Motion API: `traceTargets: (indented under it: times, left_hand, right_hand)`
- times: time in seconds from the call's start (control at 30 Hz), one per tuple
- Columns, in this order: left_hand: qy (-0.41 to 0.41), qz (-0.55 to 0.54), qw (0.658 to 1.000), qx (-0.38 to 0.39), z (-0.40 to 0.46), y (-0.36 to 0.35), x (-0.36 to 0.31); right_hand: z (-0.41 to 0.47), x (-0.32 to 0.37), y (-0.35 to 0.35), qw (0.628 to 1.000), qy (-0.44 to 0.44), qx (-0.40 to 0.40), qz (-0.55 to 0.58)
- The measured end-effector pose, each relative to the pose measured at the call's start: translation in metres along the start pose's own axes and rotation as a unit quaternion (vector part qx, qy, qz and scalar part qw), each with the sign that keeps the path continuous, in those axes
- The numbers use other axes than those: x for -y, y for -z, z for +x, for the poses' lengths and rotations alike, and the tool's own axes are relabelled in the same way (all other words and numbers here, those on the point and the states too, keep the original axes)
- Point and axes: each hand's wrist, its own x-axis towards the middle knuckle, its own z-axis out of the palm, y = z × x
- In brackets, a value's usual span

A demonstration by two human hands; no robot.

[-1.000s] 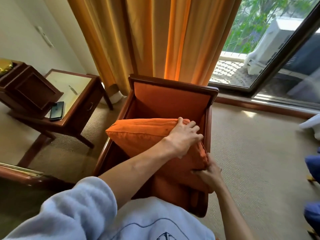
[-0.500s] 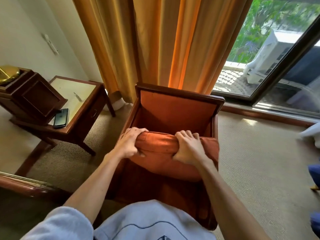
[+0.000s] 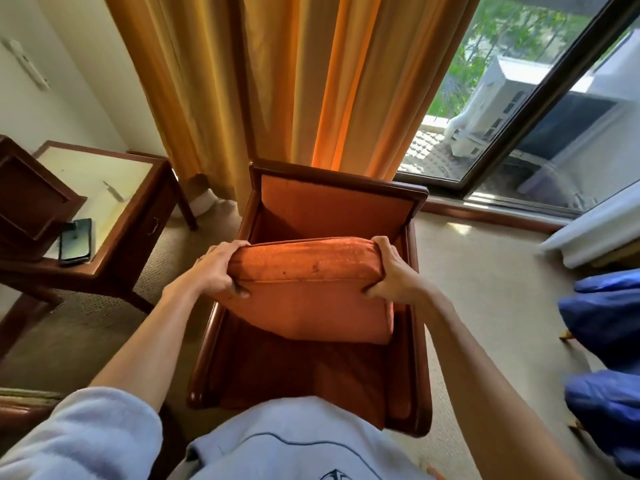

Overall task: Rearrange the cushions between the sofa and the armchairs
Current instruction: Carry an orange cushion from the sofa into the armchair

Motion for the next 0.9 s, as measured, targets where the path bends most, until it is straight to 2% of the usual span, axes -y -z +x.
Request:
traceTargets:
  times: [0.1,0.17,0.23,0.3,0.37,0.47,0.63,0.77,0.9]
  left_hand:
    - [0.03,0.154,0.987,0.027,-0.006,0.008,-0.043]
    - [-0.029,0.148,0.988,0.024,-0.012,-0.003,-0.096]
    - [-0.12,0.124,0.985,-0.014,-0.019,-0.023,-0.151]
    - [-0.18,0.202,0.961,-0.055,-0.025,-0.031,-0.186]
    - [-0.205,0.267,0.938,-0.078,-0.022,-0.03,-0.19]
    - [-0.242,0.224,0.941,-0.075,-0.018,-0.026,-0.168]
    - [-0.295,0.095,0.95,-0.05,-0.027,-0.005,-0.126]
    - [-0.25,-0.017,0.968,-0.026,-0.043,0.028,-0.09]
    - [-0.164,-0.119,0.978,-0.036,-0.057,0.06,-0.065]
  right_hand:
    - [0.003,0.019,-0.012,0.999,0.0,-0.02,0.033]
    - [0.006,0.033,-0.024,0.999,0.01,-0.039,0.031]
    - [0.009,0.049,-0.041,0.997,0.026,-0.062,0.024]
    - [0.011,0.062,-0.062,0.996,0.036,-0.08,-0.001]
    - [0.009,0.065,-0.075,0.995,0.045,-0.093,-0.004]
    - [0.007,0.056,-0.081,0.994,0.033,-0.098,0.028]
    - [0.013,0.044,-0.092,0.998,0.018,-0.057,-0.012]
    - [0.03,0.018,-0.098,0.999,0.026,-0.019,-0.035]
    - [0.043,-0.028,-0.091,0.995,0.024,-0.019,-0.092]
